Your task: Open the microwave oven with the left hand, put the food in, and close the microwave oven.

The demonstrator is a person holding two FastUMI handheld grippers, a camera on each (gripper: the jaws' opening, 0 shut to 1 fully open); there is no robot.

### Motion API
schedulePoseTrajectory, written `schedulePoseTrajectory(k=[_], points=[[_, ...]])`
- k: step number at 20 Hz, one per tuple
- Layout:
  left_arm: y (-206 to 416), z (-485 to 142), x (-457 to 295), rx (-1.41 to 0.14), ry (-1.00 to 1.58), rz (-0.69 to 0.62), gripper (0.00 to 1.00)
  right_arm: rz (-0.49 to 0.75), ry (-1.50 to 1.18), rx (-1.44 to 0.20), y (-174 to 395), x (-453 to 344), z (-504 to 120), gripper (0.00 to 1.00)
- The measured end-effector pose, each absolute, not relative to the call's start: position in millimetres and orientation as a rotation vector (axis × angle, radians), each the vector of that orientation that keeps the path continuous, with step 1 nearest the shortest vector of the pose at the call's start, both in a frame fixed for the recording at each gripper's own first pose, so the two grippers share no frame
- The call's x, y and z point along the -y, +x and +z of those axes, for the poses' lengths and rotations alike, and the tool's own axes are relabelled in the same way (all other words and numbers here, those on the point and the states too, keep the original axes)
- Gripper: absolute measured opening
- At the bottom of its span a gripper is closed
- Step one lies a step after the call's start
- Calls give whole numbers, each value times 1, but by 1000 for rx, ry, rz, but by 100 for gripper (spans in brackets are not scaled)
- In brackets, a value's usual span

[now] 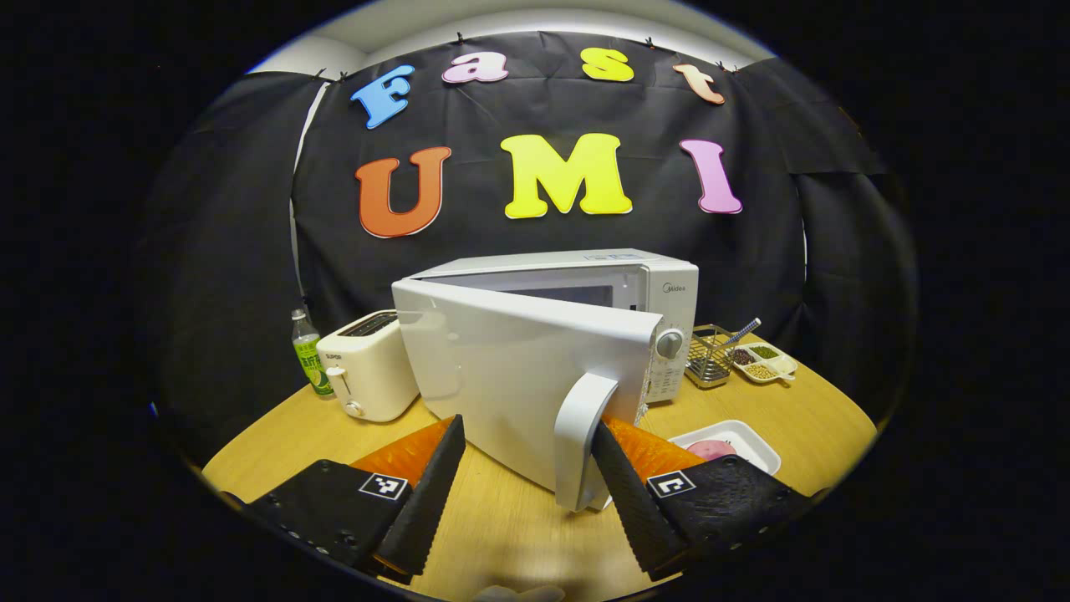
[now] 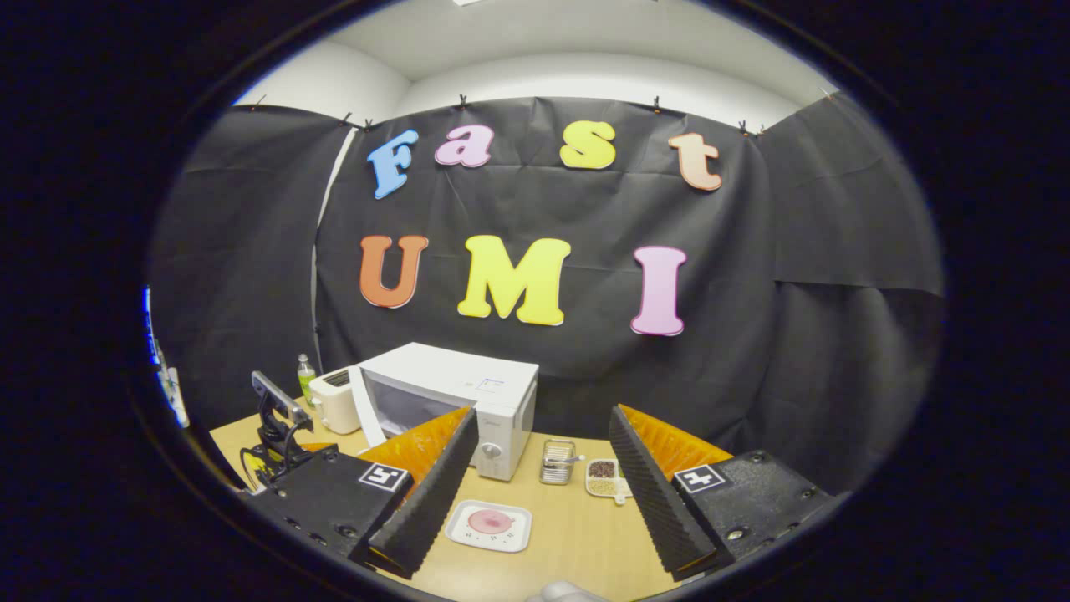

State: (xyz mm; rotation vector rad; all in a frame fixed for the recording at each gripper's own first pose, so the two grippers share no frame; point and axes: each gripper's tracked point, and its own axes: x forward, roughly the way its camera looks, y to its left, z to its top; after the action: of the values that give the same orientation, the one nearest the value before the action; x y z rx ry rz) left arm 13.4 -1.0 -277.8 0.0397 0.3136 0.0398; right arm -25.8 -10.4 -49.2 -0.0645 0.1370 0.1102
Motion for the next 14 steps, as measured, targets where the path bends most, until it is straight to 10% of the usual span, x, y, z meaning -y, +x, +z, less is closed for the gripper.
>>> schedulePoseTrajectory(k=[14], points=[[-65,-281,-135,-359,80,155,89,218,-40,-142,-17,-105,-48,96]])
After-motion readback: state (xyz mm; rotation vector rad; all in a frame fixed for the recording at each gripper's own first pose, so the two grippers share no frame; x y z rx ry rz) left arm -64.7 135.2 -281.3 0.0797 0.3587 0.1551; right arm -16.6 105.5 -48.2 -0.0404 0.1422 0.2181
